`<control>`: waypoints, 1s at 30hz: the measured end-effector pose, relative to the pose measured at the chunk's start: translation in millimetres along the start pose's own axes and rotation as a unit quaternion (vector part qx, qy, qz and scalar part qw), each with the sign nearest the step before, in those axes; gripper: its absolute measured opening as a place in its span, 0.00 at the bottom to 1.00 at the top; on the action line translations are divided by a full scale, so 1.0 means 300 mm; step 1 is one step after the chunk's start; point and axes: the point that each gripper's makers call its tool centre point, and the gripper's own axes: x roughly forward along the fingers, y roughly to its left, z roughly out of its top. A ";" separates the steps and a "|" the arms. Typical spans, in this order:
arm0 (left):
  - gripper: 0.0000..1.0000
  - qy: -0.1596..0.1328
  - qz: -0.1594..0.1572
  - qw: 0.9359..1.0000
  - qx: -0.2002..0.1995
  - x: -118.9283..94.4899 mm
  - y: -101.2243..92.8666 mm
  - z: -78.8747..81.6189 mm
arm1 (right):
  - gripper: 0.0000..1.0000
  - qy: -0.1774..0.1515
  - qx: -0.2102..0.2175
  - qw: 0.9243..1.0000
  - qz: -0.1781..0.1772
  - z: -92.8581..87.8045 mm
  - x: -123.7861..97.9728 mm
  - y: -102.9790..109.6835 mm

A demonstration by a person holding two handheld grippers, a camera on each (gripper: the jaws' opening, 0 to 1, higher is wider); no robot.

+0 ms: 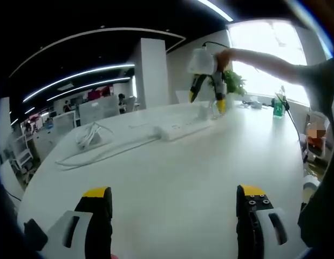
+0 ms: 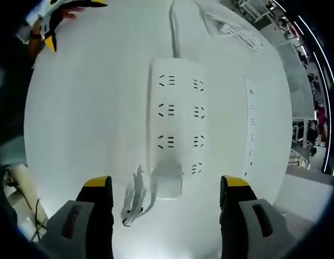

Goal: Straighten the power strip on the desk, plug the charger into it

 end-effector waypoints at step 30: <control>0.99 -0.001 -0.006 1.000 0.021 -0.013 -0.041 0.045 | 0.80 -0.138 0.069 0.987 -0.034 -0.052 -0.100 0.059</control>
